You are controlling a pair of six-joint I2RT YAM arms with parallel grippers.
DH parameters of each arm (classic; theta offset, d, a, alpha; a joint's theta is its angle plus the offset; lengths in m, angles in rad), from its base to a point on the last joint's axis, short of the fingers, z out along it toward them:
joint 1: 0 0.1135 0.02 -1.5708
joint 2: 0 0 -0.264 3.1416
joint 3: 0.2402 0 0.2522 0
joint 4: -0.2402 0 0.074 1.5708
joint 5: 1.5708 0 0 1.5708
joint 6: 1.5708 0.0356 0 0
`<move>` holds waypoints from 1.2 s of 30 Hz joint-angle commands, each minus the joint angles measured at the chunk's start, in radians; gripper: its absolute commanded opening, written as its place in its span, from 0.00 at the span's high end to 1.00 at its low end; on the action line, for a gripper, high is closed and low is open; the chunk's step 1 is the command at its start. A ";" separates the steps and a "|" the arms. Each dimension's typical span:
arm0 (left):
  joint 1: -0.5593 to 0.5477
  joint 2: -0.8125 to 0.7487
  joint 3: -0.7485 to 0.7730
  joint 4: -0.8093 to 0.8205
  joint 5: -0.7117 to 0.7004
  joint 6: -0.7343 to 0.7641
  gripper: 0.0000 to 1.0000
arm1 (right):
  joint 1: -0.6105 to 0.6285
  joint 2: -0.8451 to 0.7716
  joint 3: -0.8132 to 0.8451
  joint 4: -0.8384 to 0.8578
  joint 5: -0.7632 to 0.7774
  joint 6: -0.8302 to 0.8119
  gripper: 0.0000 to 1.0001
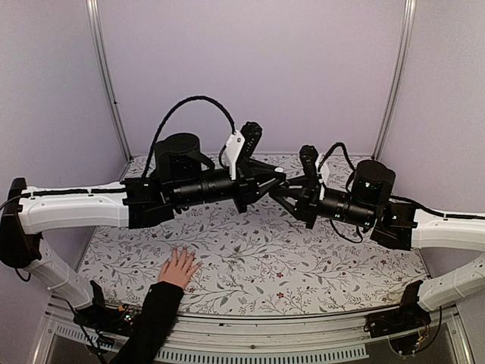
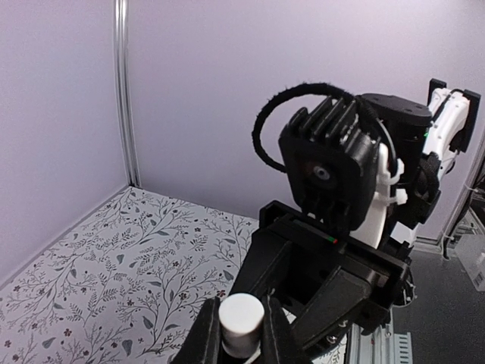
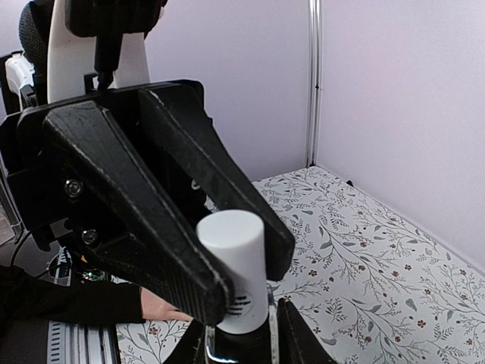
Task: Paint the nails
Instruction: Unscrew the nail polish bottle.
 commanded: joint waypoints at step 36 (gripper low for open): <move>0.032 -0.086 -0.052 -0.009 0.148 -0.047 0.49 | -0.019 -0.003 0.011 0.070 0.043 -0.035 1.00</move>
